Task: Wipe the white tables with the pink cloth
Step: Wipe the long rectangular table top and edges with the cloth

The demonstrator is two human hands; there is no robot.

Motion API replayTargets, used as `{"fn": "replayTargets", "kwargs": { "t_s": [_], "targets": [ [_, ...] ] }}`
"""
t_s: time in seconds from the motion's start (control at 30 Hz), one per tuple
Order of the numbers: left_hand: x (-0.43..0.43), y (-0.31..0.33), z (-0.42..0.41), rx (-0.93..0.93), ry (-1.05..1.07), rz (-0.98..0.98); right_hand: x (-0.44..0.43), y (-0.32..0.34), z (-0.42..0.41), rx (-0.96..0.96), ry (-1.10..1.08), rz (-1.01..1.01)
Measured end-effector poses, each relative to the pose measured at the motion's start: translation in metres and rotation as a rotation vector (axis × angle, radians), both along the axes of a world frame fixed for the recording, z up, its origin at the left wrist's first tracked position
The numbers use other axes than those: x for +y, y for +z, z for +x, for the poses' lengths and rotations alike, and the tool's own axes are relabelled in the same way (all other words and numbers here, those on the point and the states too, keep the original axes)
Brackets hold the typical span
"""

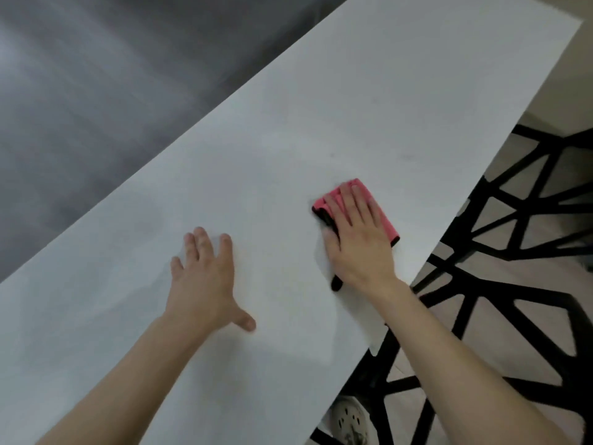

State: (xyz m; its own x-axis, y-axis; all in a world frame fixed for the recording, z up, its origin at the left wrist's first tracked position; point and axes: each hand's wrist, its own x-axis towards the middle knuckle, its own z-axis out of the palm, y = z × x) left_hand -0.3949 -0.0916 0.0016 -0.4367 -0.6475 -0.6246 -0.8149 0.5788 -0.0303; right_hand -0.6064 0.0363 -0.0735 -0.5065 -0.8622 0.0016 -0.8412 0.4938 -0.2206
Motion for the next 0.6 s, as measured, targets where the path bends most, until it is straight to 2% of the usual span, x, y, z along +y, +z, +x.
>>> {"fn": "replayTargets", "kwargs": {
  "t_s": [0.03, 0.1, 0.17, 0.2, 0.23, 0.33, 0.4, 0.43, 0.5, 0.6],
  "targets": [
    [0.001, 0.002, -0.002, -0.013, 0.005, -0.007, 0.005, -0.006, 0.026, -0.018, 0.094, -0.025],
    [0.006, 0.007, -0.007, -0.028, 0.017, -0.021, 0.036, -0.016, 0.064, -0.049, 0.424, -0.066],
    [0.016, 0.013, -0.014, -0.015, 0.029, -0.039, 0.066, -0.015, 0.04, -0.053, 0.655, -0.07],
    [0.022, 0.015, -0.019, 0.005, 0.023, -0.051, 0.072, -0.013, 0.008, -0.029, 0.643, -0.065],
    [0.03, 0.016, -0.026, 0.042, 0.012, -0.057, 0.075, -0.011, -0.03, -0.008, 0.541, -0.032],
    [0.051, 0.013, -0.053, 0.151, -0.035, -0.071, 0.068, -0.005, -0.129, 0.022, 0.049, 0.034],
    [0.056, 0.01, -0.08, 0.168, -0.068, -0.101, 0.053, -0.007, -0.129, 0.02, -0.176, -0.009],
    [0.056, 0.009, -0.094, 0.166, -0.069, -0.109, 0.047, -0.011, -0.108, 0.043, -0.222, -0.031],
    [0.051, 0.006, -0.122, 0.149, -0.056, -0.116, 0.05, -0.021, -0.061, 0.043, -0.102, -0.12],
    [0.041, 0.004, -0.151, 0.098, -0.093, -0.095, 0.087, -0.027, -0.051, 0.018, 0.43, -0.159]
  ]
}}
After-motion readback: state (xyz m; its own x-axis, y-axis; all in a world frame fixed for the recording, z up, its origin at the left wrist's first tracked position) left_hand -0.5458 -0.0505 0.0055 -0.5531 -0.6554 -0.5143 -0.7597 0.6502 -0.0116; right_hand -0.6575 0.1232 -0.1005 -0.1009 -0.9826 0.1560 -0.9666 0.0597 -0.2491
